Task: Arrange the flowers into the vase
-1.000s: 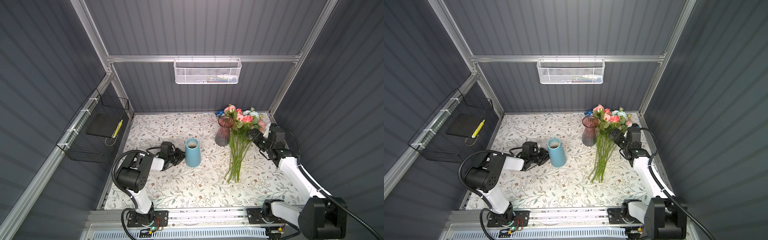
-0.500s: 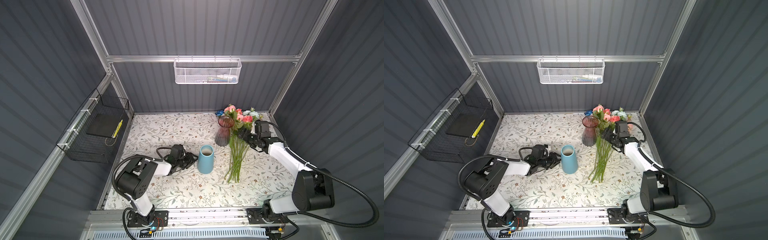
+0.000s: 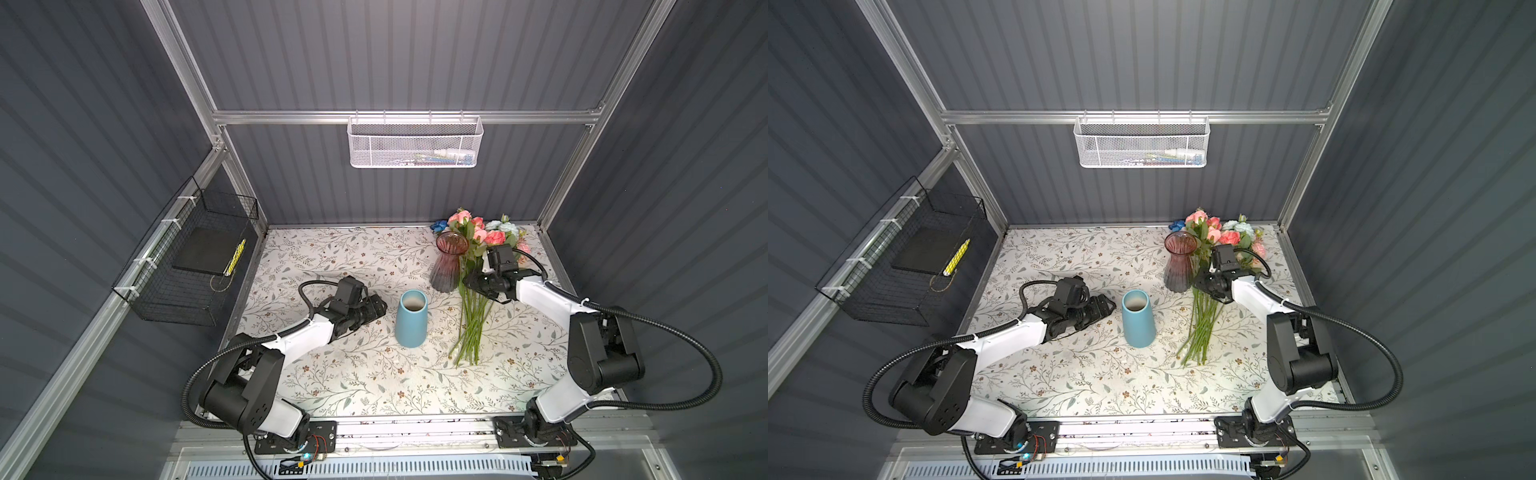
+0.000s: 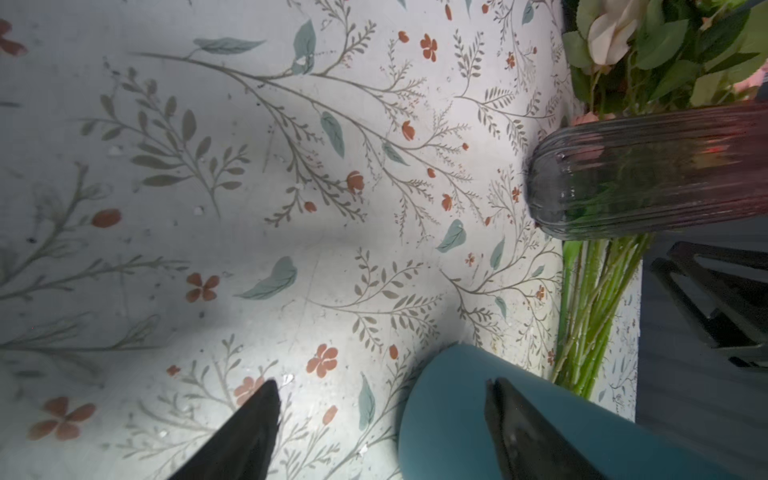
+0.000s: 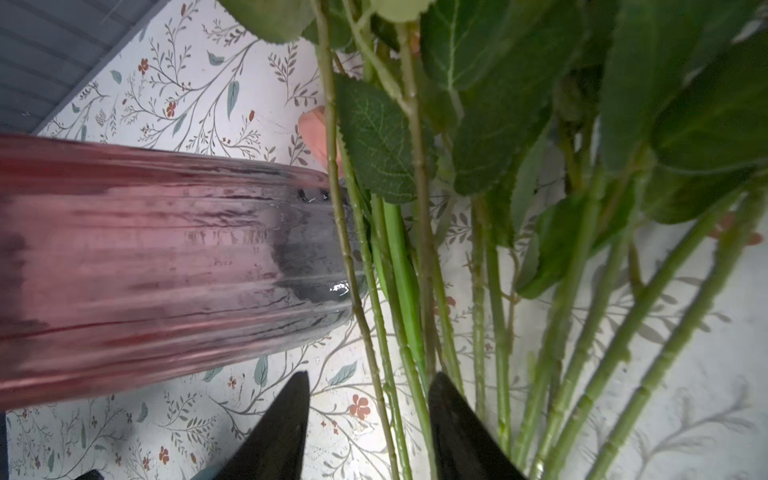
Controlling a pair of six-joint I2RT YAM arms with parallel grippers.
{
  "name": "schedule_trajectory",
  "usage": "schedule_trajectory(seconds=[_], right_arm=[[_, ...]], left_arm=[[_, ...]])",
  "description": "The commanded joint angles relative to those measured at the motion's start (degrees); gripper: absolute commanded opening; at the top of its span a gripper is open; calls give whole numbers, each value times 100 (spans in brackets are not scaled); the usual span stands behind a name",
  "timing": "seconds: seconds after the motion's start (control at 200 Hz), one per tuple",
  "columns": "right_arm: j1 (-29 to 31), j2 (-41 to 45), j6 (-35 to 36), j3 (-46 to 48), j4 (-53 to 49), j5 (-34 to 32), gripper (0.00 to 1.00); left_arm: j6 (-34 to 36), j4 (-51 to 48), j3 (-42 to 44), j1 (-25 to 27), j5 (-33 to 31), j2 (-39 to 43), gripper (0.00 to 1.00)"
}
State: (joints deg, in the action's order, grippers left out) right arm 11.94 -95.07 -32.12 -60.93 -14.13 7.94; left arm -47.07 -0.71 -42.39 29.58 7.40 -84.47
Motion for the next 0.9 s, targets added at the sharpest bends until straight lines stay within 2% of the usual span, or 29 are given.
schedule_trajectory(seconds=[0.0, 0.185, 0.39, 0.625, 0.895], right_arm=[[2, -274, 81, -232, 13, 116, 46], [10, -643, 25, -513, 24, 117, 40], [10, -925, -18, -948, -475, -440, 33], [379, -1279, 206, -1648, -1010, -699, 37], [569, -1369, 119, -1661, -850, -489, 40]], left_arm=[[196, -389, -105, -47, -142, 101, 81], [260, -556, -95, -157, -160, 229, 81], [268, -665, -53, -260, -143, 382, 81], [268, -643, -41, -321, -92, 423, 81], [273, -663, -33, -477, 14, 565, 81]])
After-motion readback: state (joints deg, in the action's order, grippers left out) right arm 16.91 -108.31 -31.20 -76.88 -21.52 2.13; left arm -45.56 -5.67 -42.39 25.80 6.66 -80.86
